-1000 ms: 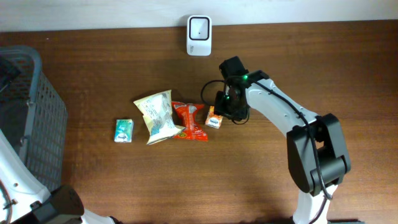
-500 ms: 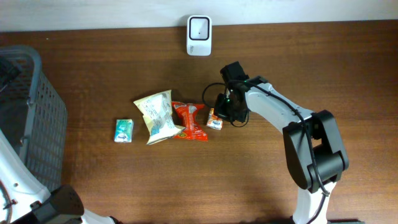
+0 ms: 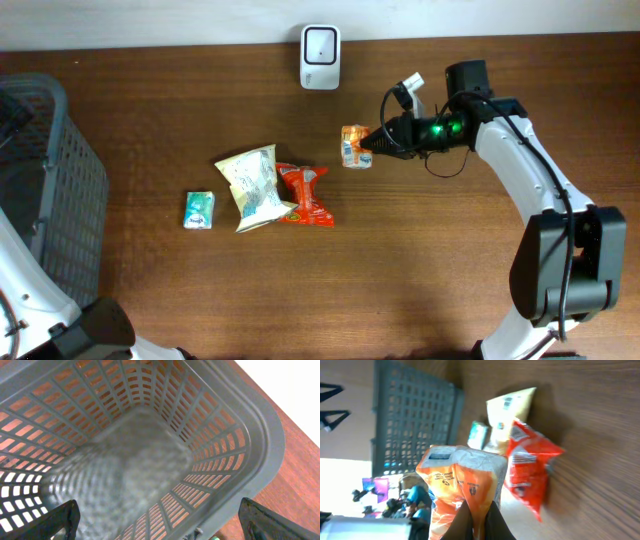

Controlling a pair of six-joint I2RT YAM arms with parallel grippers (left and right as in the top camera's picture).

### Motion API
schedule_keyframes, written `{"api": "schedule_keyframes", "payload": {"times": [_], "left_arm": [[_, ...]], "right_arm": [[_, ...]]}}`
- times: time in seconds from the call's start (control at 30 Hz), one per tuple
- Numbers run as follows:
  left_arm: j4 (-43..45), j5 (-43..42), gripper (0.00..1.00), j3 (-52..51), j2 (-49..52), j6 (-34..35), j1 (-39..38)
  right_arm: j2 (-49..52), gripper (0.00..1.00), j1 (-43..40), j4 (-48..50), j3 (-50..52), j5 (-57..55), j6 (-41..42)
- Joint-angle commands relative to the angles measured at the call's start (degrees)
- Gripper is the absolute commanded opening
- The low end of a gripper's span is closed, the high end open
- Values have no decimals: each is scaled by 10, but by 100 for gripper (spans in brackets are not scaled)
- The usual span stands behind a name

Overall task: Scan the item barcode
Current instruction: 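Lift the orange box and bring it to the white scanner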

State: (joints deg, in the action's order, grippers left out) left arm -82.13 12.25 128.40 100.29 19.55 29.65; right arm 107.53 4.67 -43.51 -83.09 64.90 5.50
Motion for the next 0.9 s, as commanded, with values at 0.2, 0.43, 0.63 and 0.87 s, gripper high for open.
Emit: {"api": "schedule_keyframes", "payload": {"times": [0.2, 0.43, 0.63, 0.87], "left_arm": [[-1, 0, 99, 7, -1, 6, 1], [-1, 0, 99, 7, -1, 6, 1], [0, 0, 99, 7, -1, 6, 1], [-1, 0, 99, 7, -1, 6, 1]], "right_arm": [[-3, 4, 119, -193, -287, -550, 45], [96, 4, 242, 183, -317, -997, -232], [266, 4, 242, 461, -317, -996, -594], [326, 4, 232, 539, -317, -921, -681]]}}
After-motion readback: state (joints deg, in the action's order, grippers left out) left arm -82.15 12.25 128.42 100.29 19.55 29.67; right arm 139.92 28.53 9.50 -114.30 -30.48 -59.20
